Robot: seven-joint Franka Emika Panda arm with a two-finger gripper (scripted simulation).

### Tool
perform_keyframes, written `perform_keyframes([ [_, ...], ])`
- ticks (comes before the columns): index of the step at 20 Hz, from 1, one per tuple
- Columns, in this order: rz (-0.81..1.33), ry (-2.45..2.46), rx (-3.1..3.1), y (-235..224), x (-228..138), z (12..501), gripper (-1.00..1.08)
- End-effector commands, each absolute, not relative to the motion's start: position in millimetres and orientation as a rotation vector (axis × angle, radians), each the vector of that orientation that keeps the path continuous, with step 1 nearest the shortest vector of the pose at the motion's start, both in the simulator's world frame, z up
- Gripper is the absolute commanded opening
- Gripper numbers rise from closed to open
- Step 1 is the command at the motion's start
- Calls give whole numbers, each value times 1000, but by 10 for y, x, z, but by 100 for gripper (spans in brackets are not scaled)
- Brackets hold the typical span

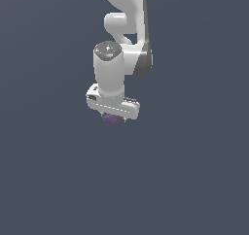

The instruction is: Pick up the object and move it to a goal position.

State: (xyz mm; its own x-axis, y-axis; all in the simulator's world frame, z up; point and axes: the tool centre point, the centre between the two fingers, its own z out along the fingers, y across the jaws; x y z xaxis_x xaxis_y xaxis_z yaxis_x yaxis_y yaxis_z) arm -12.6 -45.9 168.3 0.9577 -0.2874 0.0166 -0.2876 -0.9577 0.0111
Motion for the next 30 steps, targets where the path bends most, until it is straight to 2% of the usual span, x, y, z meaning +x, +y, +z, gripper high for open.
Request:
perform_keyframes([
  [1,21,-552,3080,-471,-178,1651,100],
  [19,7,-1341,2838,-587,-632,1405,100],
  [30,1,-1612,2696,-631,-809,1322,100],
])
